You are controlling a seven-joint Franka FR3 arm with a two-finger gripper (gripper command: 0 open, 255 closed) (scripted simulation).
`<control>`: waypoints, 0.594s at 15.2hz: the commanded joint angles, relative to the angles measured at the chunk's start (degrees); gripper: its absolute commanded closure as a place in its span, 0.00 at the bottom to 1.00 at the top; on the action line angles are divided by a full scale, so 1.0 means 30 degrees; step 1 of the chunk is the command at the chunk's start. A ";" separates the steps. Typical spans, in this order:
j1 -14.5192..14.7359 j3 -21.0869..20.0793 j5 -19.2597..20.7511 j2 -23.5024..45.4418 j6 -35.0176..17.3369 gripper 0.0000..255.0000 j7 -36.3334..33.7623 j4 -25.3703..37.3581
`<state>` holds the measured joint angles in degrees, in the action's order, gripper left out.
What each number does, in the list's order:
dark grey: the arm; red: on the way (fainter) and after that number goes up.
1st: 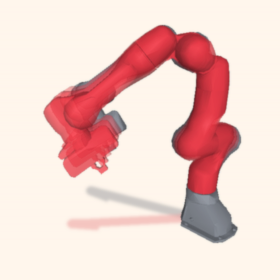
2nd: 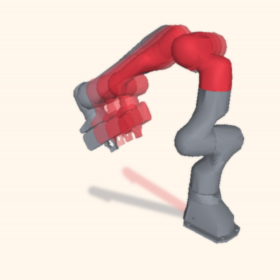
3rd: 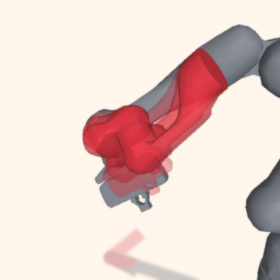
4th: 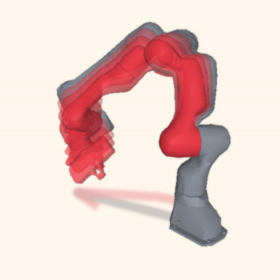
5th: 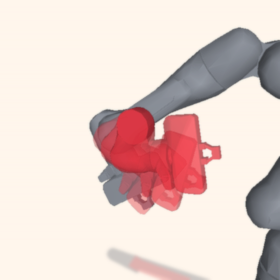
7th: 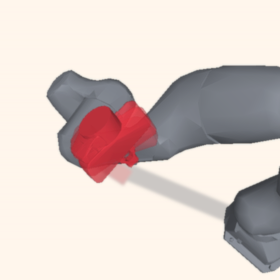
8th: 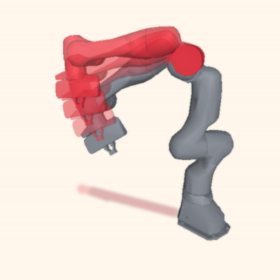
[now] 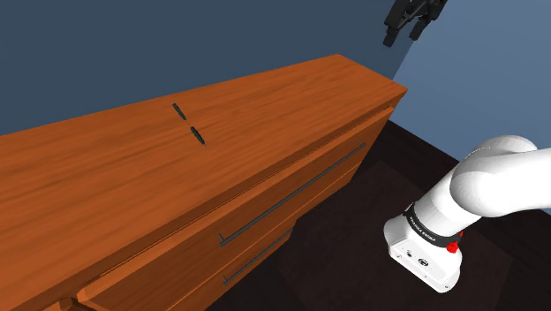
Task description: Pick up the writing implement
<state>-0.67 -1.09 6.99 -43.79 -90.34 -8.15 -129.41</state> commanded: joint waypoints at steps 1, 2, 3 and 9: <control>0.0000 0.0000 0.0000 0.0000 0.0000 0.00 0.0000 0.0000; 0.0143 -0.0284 -0.0241 0.0190 -0.0333 0.00 -0.0320 -0.0145; 0.0285 -0.0570 -0.0478 0.0399 -0.0671 0.00 -0.0636 -0.0270; 0.1107 -0.2302 -0.1737 0.2038 -0.2760 0.00 -0.2478 -0.0615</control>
<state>2.26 -7.05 2.41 -38.91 -97.98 -14.58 -132.03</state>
